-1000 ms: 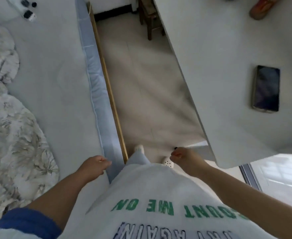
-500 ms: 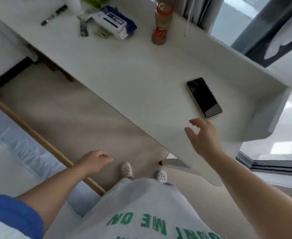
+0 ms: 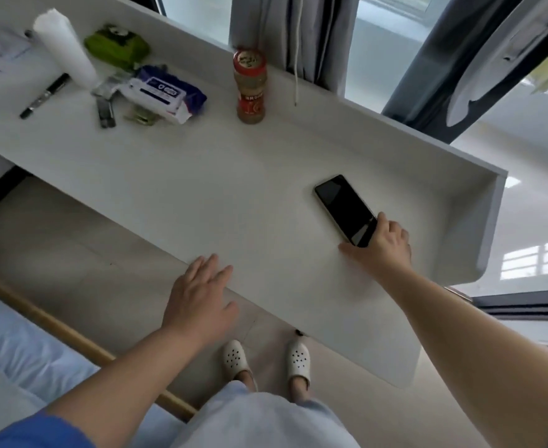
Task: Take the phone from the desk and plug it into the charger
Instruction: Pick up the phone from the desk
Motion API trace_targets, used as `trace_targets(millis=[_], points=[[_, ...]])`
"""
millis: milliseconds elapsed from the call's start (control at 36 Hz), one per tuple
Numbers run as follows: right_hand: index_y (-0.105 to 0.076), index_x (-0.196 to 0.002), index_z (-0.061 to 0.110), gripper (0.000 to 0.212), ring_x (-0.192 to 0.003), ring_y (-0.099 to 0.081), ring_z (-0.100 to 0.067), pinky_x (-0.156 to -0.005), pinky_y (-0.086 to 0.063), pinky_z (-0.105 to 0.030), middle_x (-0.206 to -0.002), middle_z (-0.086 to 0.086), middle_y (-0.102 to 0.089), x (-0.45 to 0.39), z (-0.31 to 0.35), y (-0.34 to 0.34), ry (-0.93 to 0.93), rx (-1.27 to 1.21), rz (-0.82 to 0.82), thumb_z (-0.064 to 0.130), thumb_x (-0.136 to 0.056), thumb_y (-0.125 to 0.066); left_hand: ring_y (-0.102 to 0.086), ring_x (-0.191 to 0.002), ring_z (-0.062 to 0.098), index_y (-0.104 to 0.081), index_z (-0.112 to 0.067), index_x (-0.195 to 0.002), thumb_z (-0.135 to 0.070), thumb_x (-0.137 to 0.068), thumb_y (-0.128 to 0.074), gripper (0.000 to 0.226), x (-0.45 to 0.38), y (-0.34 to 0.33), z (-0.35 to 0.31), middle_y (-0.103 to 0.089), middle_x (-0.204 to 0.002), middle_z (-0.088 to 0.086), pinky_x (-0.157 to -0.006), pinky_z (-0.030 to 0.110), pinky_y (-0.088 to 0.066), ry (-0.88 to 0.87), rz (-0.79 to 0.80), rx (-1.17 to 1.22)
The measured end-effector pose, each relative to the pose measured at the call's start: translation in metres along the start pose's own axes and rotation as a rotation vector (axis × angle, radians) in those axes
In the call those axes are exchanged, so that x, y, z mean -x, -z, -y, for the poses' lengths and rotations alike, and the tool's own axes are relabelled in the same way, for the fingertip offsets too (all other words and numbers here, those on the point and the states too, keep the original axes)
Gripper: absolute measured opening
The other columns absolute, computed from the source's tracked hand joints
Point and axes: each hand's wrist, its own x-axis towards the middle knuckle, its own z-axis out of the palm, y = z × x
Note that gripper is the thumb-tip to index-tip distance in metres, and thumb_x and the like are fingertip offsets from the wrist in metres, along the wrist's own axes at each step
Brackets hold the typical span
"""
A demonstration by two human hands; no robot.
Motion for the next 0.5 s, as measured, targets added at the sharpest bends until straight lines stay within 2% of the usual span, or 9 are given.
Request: trace_targets(millis=[194, 389, 444, 500], points=[[-0.031, -0.131, 0.005, 0.089, -0.116, -0.036, -0.034, -0.101, -0.034, -0.038, -0.124, -0.016, -0.043, 0.014, -0.005, -0.002, 0.022, 0.022, 0.040, 0.052, -0.063, -0.064, -0.006, -0.145, 0.019, -0.031, -0.024, -0.140, -0.041, -0.080, -0.048, 0.064, 0.004, -0.005, -0.017, -0.007, -0.159, 0.004, -0.115, 0.034, -0.016, 0.050, 0.107, 0.032], [-0.043, -0.120, 0.009, 0.080, -0.117, -0.039, -0.028, -0.099, -0.037, -0.035, -0.118, -0.009, -0.045, 0.041, -0.014, -0.002, 0.047, -0.060, 0.198, 0.051, -0.056, -0.068, 0.003, -0.145, 0.013, -0.023, -0.023, -0.143, -0.035, -0.080, -0.050, 0.070, 0.010, -0.004, -0.021, 0.003, -0.159, -0.001, -0.115, 0.032, -0.017, 0.099, 0.161, 0.094], [-0.050, -0.111, 0.008, 0.070, -0.107, -0.048, -0.027, -0.088, -0.043, -0.033, -0.110, -0.009, -0.050, 0.048, -0.011, 0.002, 0.011, -0.185, 0.294, 0.047, -0.057, -0.073, 0.003, -0.145, 0.011, -0.023, -0.024, -0.143, -0.034, -0.080, -0.051, 0.070, 0.012, -0.003, -0.021, 0.003, -0.159, -0.002, -0.115, 0.031, -0.017, 0.104, 0.158, 0.113], [-0.060, -0.085, 0.010, 0.042, -0.077, -0.057, -0.022, -0.063, -0.045, -0.029, -0.086, -0.006, -0.058, 0.055, -0.005, 0.009, -0.032, -0.418, 0.444, 0.040, -0.060, -0.077, 0.002, -0.145, 0.010, -0.024, -0.026, -0.143, -0.035, -0.081, -0.052, 0.068, 0.014, -0.001, -0.022, 0.002, -0.159, -0.003, -0.115, 0.030, -0.016, 0.112, 0.155, 0.139]])
